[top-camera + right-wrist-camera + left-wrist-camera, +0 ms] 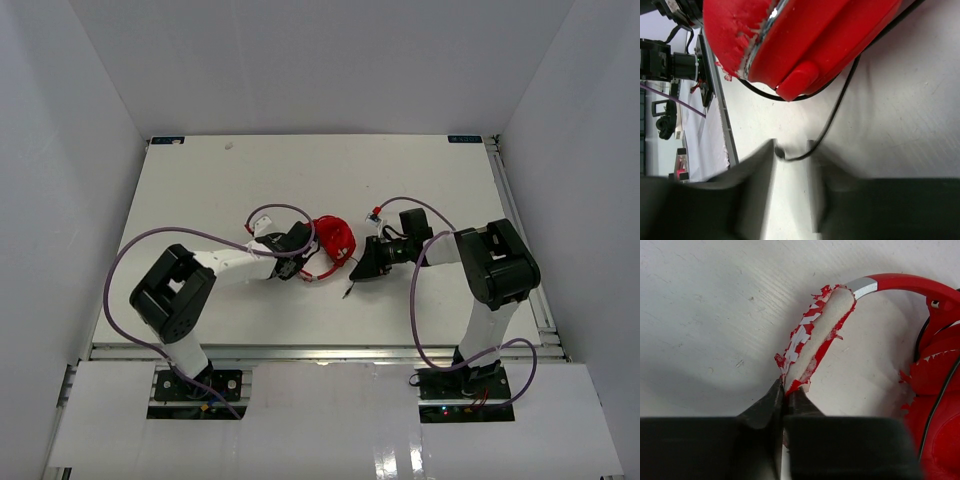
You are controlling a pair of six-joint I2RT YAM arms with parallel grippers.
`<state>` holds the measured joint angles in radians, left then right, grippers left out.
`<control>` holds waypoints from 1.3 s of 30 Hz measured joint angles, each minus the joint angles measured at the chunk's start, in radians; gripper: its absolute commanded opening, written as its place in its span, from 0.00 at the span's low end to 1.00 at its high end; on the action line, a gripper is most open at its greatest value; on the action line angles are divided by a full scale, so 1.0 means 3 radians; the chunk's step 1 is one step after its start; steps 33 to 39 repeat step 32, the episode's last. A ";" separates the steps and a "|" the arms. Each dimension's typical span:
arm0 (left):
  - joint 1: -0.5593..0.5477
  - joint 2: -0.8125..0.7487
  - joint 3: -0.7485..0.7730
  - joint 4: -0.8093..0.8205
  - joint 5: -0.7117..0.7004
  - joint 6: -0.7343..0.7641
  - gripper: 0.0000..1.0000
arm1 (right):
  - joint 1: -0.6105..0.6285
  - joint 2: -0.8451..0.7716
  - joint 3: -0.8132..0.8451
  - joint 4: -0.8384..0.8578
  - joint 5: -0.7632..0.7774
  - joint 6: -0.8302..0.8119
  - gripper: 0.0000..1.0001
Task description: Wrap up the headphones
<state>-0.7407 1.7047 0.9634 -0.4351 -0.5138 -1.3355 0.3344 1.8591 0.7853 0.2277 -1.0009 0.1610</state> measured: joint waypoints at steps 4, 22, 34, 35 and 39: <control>0.0008 -0.0004 0.0052 -0.0011 0.0058 0.0010 0.67 | -0.0014 -0.0028 0.0116 -0.0270 0.0000 -0.0159 0.71; 0.0022 -0.2362 -0.0686 0.0780 0.1151 0.1570 0.98 | -0.0678 -0.2424 0.0237 -0.2111 0.1837 -0.1591 0.90; 0.0022 -0.3888 -0.1220 0.0720 0.2023 0.2397 0.98 | -0.0676 -0.3763 -0.0169 -0.1898 0.2670 -0.1477 0.90; 0.0022 -0.3888 -0.1220 0.0720 0.2023 0.2397 0.98 | -0.0676 -0.3763 -0.0169 -0.1898 0.2670 -0.1477 0.90; 0.0022 -0.3888 -0.1220 0.0720 0.2023 0.2397 0.98 | -0.0676 -0.3763 -0.0169 -0.1898 0.2670 -0.1477 0.90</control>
